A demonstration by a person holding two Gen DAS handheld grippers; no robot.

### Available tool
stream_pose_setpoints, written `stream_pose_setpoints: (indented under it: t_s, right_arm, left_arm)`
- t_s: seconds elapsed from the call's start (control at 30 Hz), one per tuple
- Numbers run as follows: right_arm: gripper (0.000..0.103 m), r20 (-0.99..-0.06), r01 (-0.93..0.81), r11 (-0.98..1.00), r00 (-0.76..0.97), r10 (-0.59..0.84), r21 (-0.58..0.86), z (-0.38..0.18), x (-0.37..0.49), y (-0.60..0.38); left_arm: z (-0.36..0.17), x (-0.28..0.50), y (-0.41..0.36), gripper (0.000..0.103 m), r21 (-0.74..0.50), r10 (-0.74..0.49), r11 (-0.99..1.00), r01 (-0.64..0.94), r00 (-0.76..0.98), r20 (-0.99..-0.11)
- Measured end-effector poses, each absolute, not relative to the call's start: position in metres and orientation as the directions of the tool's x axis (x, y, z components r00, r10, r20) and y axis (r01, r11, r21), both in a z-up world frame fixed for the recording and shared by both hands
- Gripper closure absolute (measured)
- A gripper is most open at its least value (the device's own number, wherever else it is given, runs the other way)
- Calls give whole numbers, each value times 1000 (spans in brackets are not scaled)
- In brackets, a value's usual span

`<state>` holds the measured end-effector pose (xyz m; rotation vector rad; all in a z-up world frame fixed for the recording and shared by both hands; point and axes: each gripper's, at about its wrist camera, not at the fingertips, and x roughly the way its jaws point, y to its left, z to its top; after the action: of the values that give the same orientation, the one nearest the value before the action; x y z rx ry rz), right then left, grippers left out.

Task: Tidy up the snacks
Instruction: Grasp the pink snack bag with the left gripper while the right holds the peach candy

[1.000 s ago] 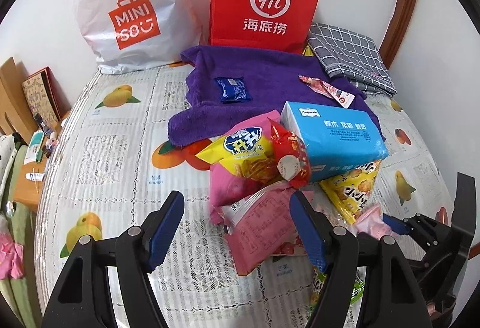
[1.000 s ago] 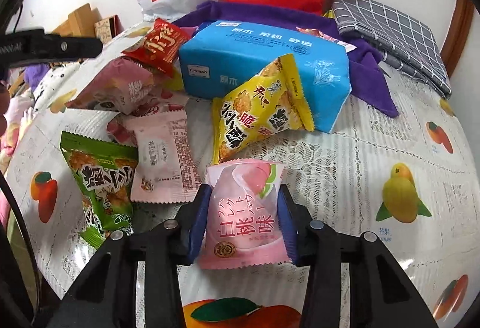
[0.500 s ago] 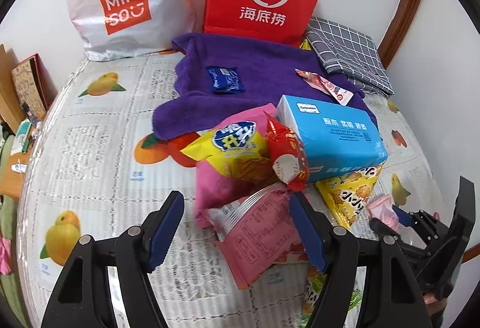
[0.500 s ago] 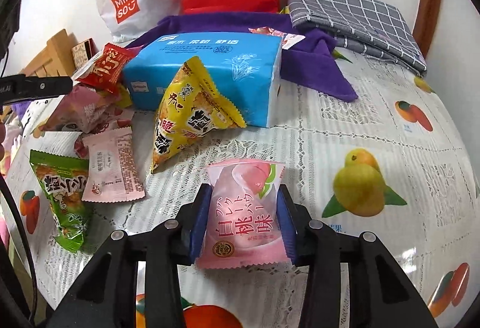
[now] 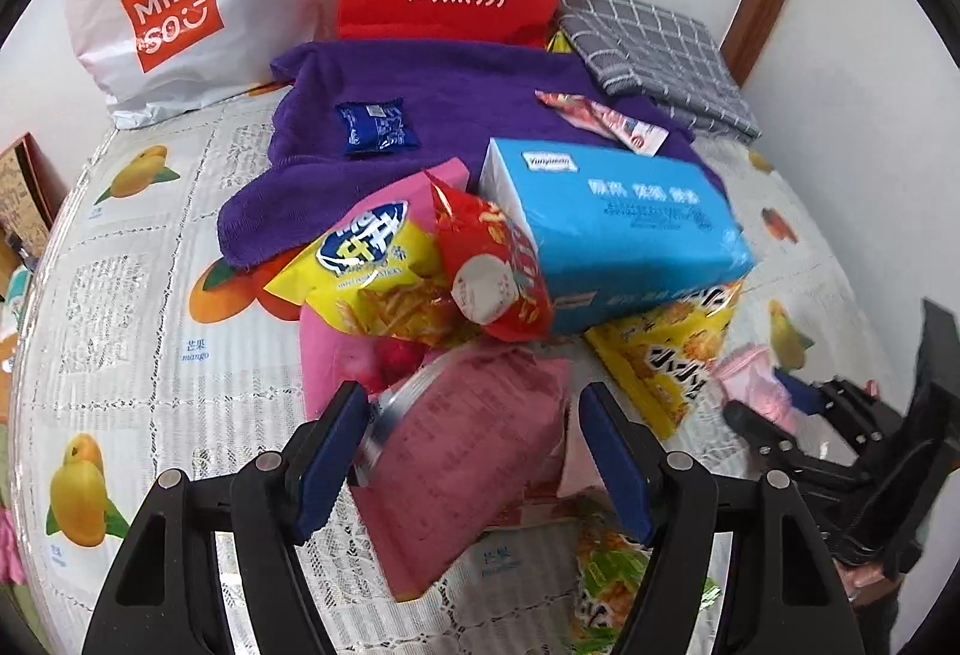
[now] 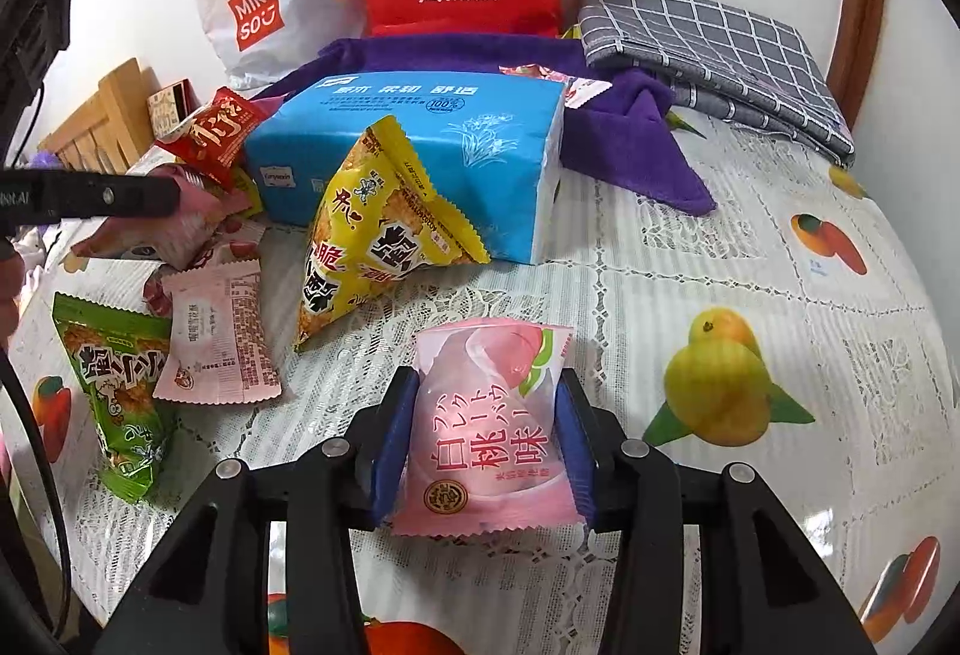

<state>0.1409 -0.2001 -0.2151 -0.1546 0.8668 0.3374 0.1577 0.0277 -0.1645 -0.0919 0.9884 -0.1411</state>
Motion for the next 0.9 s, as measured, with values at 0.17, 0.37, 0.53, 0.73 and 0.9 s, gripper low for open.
stream_pose_setpoints:
  t_s: [0.17, 0.37, 0.53, 0.73, 0.9]
  right_arm:
    - [58, -768, -352, 936, 599, 228, 3, -215, 141, -200]
    - [58, -768, -351, 936, 599, 227, 3, -215, 141, -199]
    - [58, -768, -351, 936, 600, 226, 1, -215, 141, -199]
    - [58, -767, -348, 938, 602, 221, -3, -215, 141, -199]
    - [58, -767, -337, 941, 604, 219, 3, -214, 141, -199]
  left_arm:
    - [-165, 154, 25, 40, -104, -132, 991, 81, 562, -817]
    - [-159, 148, 31, 50, -115, -136, 991, 74, 585, -799]
    - [-150, 143, 36, 51, -141, -150, 988, 64, 604, -783]
    - [-140, 135, 43, 52, -161, -161, 985, 58, 627, -762]
    - [-133, 128, 49, 52, -174, -169, 983, 56, 644, -746]
